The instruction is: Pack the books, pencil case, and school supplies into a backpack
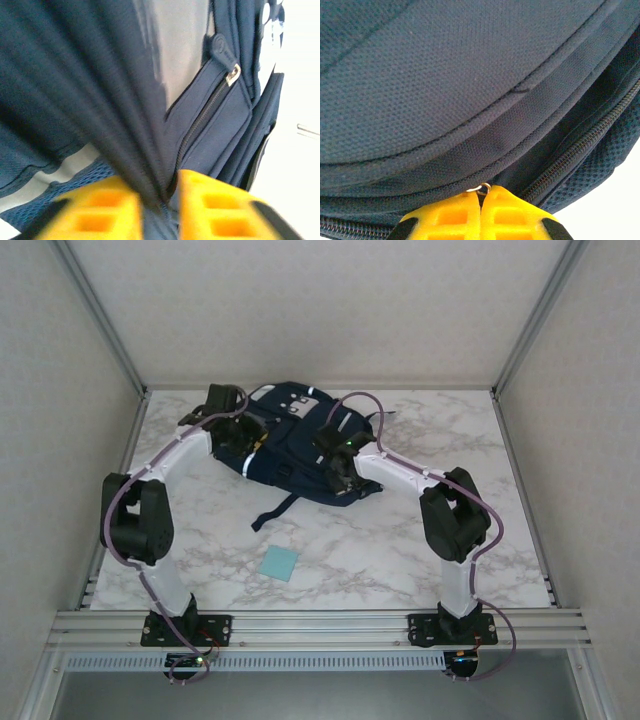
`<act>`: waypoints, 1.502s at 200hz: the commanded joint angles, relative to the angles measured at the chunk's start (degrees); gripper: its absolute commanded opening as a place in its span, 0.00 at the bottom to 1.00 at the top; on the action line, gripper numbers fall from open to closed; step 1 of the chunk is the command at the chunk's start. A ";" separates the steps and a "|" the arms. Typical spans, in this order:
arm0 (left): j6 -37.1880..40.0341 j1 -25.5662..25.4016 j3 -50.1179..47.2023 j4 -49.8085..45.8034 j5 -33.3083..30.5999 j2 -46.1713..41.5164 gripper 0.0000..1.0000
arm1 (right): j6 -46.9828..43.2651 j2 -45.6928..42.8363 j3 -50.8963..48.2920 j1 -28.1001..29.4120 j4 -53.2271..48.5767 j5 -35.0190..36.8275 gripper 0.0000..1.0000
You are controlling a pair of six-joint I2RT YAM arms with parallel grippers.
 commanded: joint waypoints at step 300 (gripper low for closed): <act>-20.64 -20.52 -14.65 15.14 -8.29 -1.64 0.00 | -0.46 5.61 10.95 -3.64 -12.45 -12.40 0.15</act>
